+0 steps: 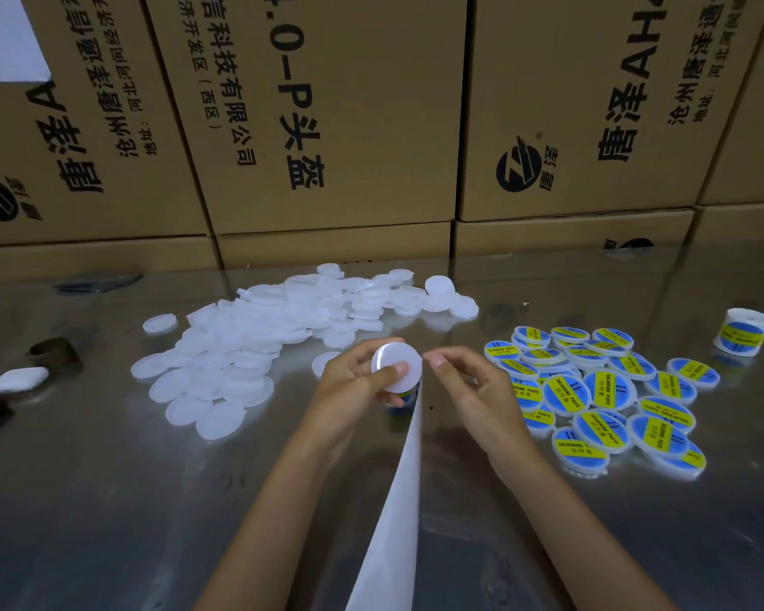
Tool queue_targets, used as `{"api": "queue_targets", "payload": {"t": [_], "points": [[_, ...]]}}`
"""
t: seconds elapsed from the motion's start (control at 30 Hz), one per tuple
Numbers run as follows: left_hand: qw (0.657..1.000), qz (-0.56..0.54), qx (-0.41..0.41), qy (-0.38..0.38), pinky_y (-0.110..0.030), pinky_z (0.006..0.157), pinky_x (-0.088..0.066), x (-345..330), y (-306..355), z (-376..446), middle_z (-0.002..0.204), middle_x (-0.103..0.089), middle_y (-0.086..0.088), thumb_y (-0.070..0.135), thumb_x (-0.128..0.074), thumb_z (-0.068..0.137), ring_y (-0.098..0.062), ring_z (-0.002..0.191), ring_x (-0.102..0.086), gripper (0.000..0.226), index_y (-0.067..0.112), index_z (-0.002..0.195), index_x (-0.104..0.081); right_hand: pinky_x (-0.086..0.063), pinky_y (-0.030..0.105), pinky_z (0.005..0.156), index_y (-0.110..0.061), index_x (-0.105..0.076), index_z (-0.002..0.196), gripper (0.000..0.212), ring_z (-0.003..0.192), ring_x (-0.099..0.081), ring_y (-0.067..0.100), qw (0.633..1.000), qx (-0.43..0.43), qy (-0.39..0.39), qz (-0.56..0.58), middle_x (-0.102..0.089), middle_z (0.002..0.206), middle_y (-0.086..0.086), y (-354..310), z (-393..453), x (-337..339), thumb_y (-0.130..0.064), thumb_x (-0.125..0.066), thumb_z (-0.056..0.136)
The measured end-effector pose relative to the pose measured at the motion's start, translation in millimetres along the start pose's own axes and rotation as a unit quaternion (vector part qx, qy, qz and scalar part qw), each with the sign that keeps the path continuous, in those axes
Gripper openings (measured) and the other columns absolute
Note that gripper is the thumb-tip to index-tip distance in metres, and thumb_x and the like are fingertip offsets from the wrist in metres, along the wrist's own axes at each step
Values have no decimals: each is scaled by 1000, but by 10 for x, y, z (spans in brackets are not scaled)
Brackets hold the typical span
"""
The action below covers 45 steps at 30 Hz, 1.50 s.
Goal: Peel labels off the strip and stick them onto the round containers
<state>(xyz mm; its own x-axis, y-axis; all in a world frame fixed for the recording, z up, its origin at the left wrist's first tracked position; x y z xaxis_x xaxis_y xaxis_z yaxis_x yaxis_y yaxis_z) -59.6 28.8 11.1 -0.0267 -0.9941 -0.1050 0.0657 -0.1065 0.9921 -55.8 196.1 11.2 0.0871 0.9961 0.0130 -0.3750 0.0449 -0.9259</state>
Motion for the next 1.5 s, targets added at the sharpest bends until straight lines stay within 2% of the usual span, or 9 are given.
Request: {"api": "queue_targets", "payload": {"t": [0.13, 0.27, 0.57, 0.77, 0.9, 1.03, 1.2, 1.37, 1.5], "points": [[996, 12, 40, 76, -27, 57, -58, 178, -39, 4, 107, -69, -11, 2, -70, 88, -22, 78, -69, 19, 18, 99, -73, -41, 2, 83, -21, -55, 135, 38, 119, -55, 3, 996, -85, -40, -3, -62, 131, -8, 283, 49, -67, -5, -45, 102], [992, 50, 75, 90, -28, 58, -60, 216, -108, -1, 103, -67, -9, 2, -70, 88, -20, 79, -67, 18, 18, 97, -71, -39, 7, 90, -26, -41, 147, 47, 124, -51, 6, 985, -154, -73, 14, -59, 131, -10, 476, 96, -211, -7, -38, 104], [988, 21, 49, 145, -50, 99, -53, 271, -178, 4, 108, -70, -14, -3, -65, 90, -36, 110, -66, 20, 13, 101, -69, -44, 5, 75, -5, -57, 128, 41, 81, -56, 5, 993, -74, -48, -82, -59, 102, 9, 403, 108, -229, 11, -54, 90], [987, 9, 39, 156, -50, 96, -55, 191, -223, -9, 110, -66, -13, -2, -59, 94, -32, 103, -67, 20, 17, 101, -64, -45, 7, 75, -18, -58, 112, 44, 82, -55, -6, 994, -48, -34, -90, -57, 113, 8, 377, 62, -258, 6, -74, 79], [986, -40, 61, 152, -32, 59, -60, 130, -278, -23, 110, -61, -15, -5, -45, 98, -27, 85, -71, 24, 7, 116, -55, -47, 11, 77, -20, -56, 110, 45, 84, -58, -2, 995, -41, -17, -95, -60, 114, 9, 404, 58, -221, 4, -75, 77], [985, -51, 78, 146, -44, 79, -59, 72, -289, -44, 124, -58, -22, 1, -43, 103, -41, 110, -66, 26, 8, 128, -49, -46, 9, 67, -28, -50, 102, 49, 71, -56, 1, 994, -61, 2, -93, -60, 92, 2, 456, 62, -195, -2, -80, 74], [987, -5, 54, 154, -38, 83, -54, 78, -236, -54, 108, -63, -11, 9, -46, 104, -26, 90, -63, 17, 21, 113, -54, -41, 9, 59, -30, -50, 91, 43, 56, -50, -4, 991, -78, 12, -106, -53, 73, -4, 517, 71, -195, -14, -85, 73], [985, 25, 79, 151, -50, 94, -53, 75, -255, -69, 118, -63, -19, 14, -47, 103, -38, 106, -65, 25, 17, 127, -53, -46, 22, 68, -26, -54, 83, 38, 62, -49, 1, 989, -83, 30, -121, -55, 76, -6, 519, 69, -146, -18, -88, 68], [987, 17, 66, 144, -48, 91, -54, 67, -243, -57, 116, -63, -19, 14, -47, 102, -30, 93, -63, 18, 22, 117, -55, -45, 13, 65, -24, -53, 82, 38, 62, -50, -3, 992, -64, 23, -108, -56, 75, -9, 482, 44, -144, -12, -86, 69]]}}
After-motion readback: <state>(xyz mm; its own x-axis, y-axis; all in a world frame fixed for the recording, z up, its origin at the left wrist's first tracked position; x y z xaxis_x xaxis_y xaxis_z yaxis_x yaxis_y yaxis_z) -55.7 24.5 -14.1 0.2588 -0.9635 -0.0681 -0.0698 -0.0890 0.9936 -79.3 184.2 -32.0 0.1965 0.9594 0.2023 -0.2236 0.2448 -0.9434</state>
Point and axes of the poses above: each hand's wrist, its own z-axis towards the middle knuckle, its own x-axis out of the back of the hand, y = z × x, the point moved 7 cm from there along z, towards the middle knuckle
